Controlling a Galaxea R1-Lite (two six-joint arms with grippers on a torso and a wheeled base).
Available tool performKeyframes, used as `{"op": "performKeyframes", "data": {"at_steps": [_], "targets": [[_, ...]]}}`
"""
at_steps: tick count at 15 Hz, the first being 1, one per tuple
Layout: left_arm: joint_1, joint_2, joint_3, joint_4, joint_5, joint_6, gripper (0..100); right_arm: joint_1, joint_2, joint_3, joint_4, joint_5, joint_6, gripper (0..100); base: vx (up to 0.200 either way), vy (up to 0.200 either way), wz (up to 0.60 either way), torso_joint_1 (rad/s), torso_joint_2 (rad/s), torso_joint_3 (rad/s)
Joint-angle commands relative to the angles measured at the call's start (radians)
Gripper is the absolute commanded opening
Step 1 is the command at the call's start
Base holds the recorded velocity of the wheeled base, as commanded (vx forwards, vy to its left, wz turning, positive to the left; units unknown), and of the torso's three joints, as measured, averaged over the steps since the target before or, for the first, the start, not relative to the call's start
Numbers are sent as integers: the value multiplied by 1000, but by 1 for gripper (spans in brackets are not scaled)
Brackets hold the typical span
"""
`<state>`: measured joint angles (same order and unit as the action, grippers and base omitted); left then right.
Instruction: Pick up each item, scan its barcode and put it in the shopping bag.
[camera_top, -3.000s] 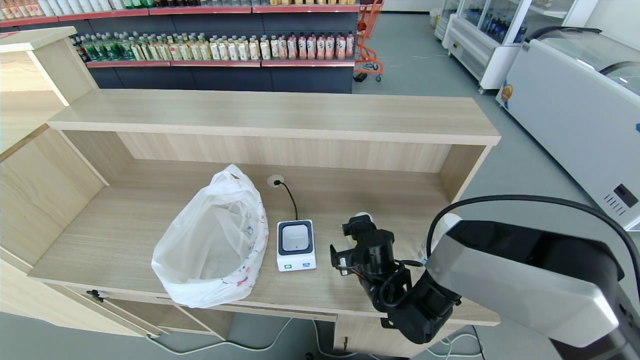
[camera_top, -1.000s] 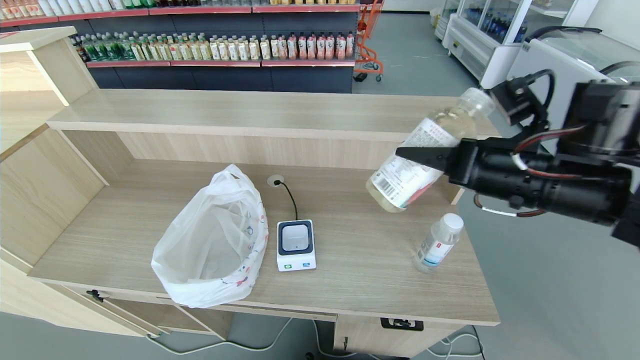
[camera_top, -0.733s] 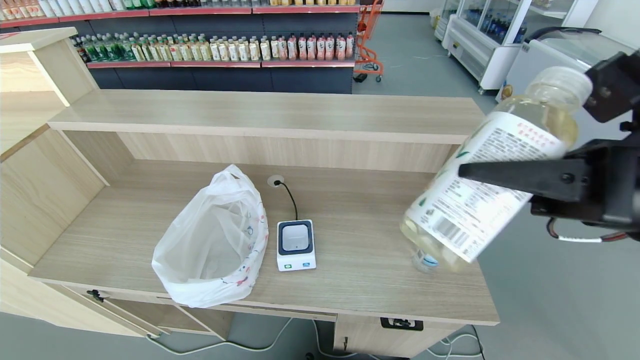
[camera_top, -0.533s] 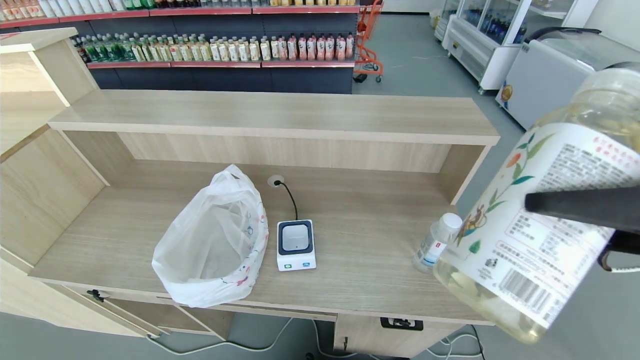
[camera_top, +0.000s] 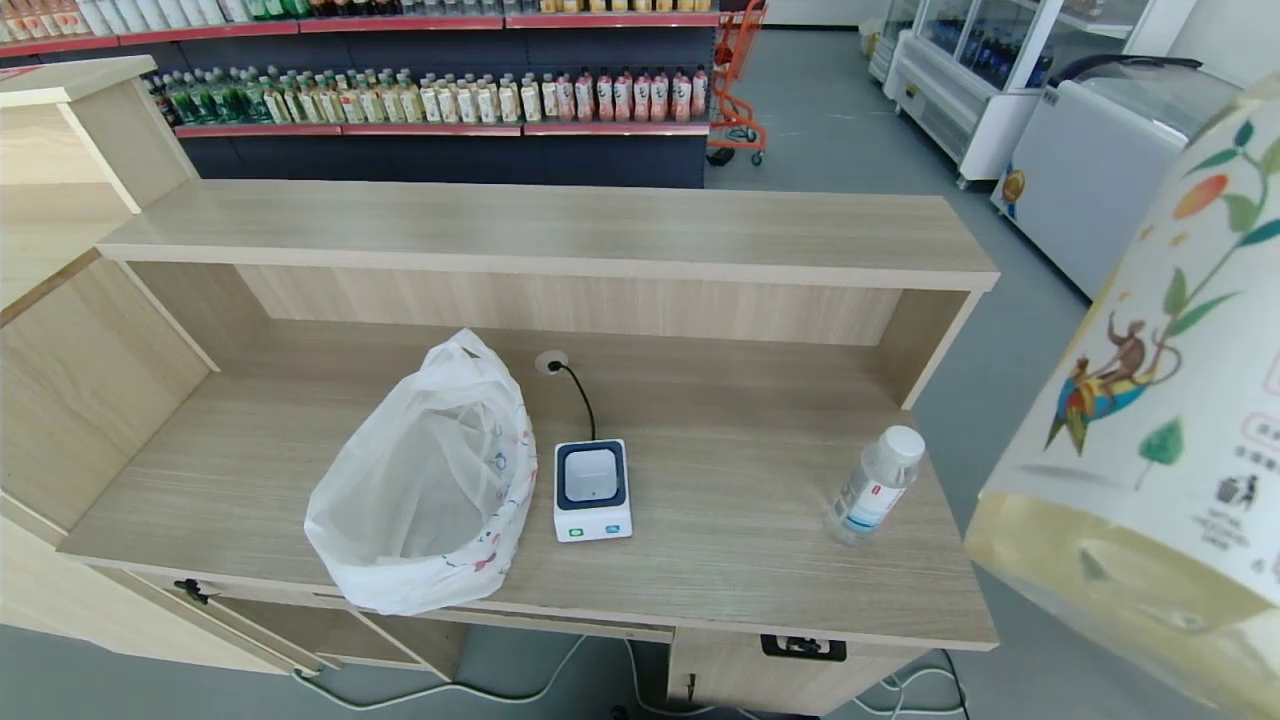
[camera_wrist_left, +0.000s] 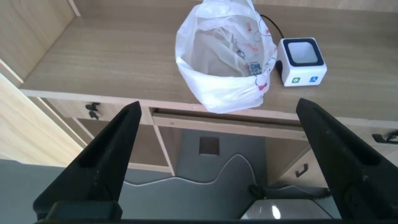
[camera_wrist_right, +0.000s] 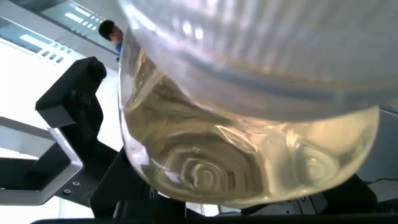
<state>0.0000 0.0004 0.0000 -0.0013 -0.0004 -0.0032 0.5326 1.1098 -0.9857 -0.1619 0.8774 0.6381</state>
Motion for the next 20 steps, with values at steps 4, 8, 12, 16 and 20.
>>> {"op": "performKeyframes", "data": {"at_steps": [4, 8, 12, 16, 20], "targets": [[0, 1, 0, 0, 0, -1, 100, 6, -13, -1, 39, -2, 0, 0, 0, 0, 0, 0, 0, 0], [0, 1, 0, 0, 0, 0, 100, 6, -51, 44, 50, -2, -5, 0, 0, 0, 0, 0, 0, 0], [0, 1, 0, 0, 0, -1, 100, -2, -70, 50, 51, -3, -5, 0, 0, 0, 0, 0, 0, 0], [0, 1, 0, 0, 0, -1, 100, 1, -88, 67, 62, -6, -9, 0, 0, 0, 0, 0, 0, 0], [0, 1, 0, 0, 0, -1, 100, -155, -87, 137, 64, -18, -439, 0, 0, 0, 0, 0, 0, 0]]}}
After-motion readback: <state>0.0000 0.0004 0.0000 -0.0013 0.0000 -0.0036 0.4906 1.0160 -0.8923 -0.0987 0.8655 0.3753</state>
